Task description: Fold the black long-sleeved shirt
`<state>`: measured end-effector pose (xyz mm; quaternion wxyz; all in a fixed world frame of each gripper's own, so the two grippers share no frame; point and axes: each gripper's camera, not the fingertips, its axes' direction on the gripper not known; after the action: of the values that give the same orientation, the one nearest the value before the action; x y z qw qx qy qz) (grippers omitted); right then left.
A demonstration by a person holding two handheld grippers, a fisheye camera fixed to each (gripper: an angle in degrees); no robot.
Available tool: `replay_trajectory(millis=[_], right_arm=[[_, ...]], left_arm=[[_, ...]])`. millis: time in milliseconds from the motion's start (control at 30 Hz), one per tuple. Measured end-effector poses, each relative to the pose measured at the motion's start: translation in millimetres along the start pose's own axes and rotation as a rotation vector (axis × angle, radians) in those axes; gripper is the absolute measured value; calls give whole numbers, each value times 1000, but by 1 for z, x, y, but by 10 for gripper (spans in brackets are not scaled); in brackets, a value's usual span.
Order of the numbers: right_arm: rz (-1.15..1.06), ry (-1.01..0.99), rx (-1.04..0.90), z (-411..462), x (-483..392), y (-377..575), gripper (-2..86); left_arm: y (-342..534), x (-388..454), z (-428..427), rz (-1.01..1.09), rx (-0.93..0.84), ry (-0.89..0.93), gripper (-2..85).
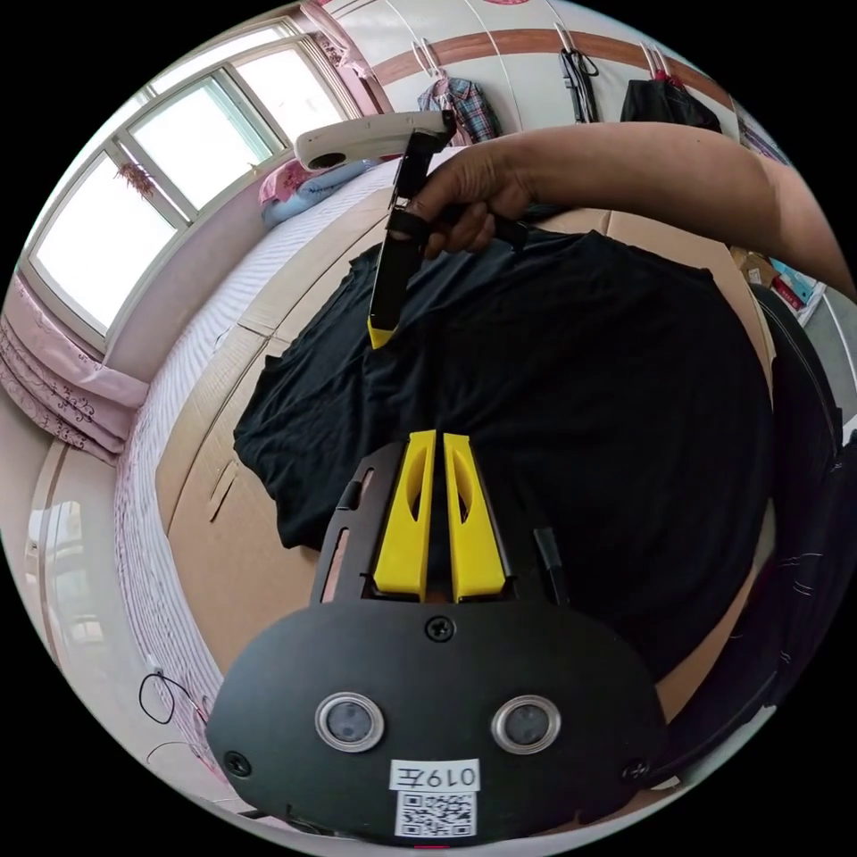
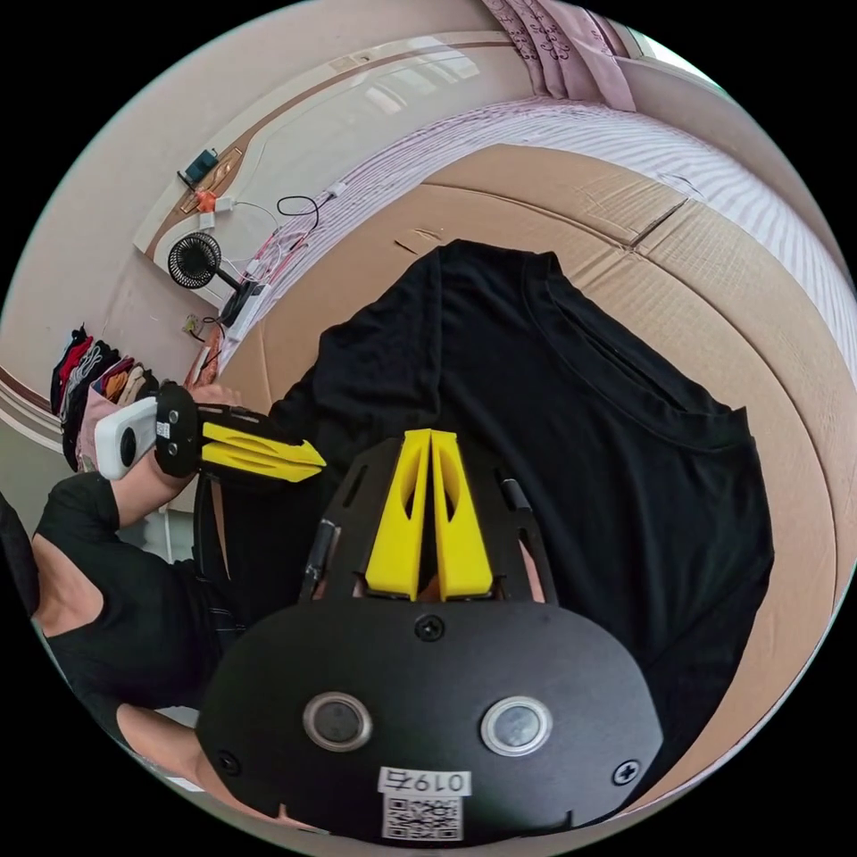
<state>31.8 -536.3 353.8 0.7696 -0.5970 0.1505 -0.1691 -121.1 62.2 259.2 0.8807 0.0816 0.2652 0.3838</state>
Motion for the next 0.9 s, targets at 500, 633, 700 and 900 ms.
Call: replay_trajectory(millis=[500, 633, 700, 900], right_arm=[[1, -35, 18, -9, 17, 4, 54], [-34, -24, -15, -3, 16, 9, 7], [-35, -40, -1, -7, 18, 12, -3], [-33, 0, -14, -6, 19, 19, -9]], left_arm=[[-19, -1, -28, -63, 44, 27, 7], [-22, -1, -32, -76, 49, 36, 8], [-21, -3, -36, -90, 62, 48, 9], [-22, -9, -46, -134, 107, 120, 9]])
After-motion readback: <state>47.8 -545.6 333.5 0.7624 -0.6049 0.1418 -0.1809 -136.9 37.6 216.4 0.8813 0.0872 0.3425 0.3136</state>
